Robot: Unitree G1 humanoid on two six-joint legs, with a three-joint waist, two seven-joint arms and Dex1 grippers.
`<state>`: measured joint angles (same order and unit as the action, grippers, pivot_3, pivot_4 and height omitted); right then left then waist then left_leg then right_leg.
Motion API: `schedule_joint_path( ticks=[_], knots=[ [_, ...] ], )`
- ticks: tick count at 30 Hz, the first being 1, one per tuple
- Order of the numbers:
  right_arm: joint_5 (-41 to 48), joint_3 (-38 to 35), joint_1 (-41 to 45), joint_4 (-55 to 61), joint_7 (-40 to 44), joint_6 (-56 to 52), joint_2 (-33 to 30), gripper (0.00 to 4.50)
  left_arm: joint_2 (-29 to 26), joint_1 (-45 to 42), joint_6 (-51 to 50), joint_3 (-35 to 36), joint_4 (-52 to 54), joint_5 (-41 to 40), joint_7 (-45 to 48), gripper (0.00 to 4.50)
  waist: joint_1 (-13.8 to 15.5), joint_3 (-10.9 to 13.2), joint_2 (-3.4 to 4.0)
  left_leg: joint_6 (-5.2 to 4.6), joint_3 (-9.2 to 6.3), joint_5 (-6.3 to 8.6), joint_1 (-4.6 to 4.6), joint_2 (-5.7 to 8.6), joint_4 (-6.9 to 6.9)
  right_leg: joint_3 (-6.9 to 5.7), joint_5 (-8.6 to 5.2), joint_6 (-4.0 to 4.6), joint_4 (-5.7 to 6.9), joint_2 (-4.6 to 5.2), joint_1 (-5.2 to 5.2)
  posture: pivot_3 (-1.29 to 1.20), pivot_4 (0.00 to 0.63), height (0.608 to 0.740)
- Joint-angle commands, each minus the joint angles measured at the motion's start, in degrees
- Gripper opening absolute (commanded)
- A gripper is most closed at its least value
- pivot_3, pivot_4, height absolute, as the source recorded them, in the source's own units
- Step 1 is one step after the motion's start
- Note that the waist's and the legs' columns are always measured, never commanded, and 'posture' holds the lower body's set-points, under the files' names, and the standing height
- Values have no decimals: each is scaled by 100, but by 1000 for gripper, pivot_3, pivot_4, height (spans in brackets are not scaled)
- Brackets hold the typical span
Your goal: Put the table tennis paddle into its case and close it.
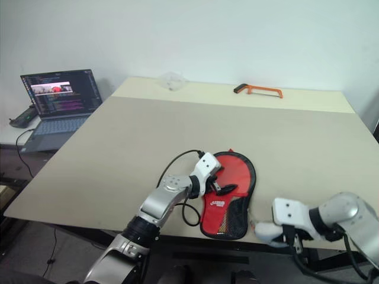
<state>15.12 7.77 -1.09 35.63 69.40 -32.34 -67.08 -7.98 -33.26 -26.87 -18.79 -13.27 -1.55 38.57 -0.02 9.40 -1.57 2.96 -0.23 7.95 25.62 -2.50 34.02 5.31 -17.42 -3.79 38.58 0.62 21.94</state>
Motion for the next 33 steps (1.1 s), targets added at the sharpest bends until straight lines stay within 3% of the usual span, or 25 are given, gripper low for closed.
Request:
schedule_joint_path(
  ticks=[1,12,24,29,33],
  knots=[
    [194,393,-200,528,188,-39,33,384,-37,184,-213,-323,-236,171,87,4500,-7,-6,-3,0,0,0,-1,0,0,0,0,0,0,0,-1,0,150,740],
    [48,848,-461,714,177,64,14,374,-101,130,-255,-361,-258,190,111,4500,-9,-15,-18,10,-23,9,-37,-1,-1,-24,-31,43,-4,0,-48,0,150,740],
    [490,-328,651,-328,230,-67,-51,366,-123,67,-232,-322,-292,160,142,4500,-40,-12,-22,18,-25,19,-75,-3,1,-21,-41,48,0,0,-75,0,150,740],
    [570,-219,841,-621,435,-157,-60,1988,-232,34,-59,-108,-119,-3,258,4500,-43,-11,-23,18,-24,19,-75,-3,0,-21,-42,49,-1,0,-77,0,150,740],
    [433,-139,1042,-1018,455,-134,3,3435,-519,-94,-263,515,314,-533,529,4500,-119,0,-23,18,-19,19,-73,-5,-2,-16,-42,50,4,-1,-72,0,150,740]
  ],
)
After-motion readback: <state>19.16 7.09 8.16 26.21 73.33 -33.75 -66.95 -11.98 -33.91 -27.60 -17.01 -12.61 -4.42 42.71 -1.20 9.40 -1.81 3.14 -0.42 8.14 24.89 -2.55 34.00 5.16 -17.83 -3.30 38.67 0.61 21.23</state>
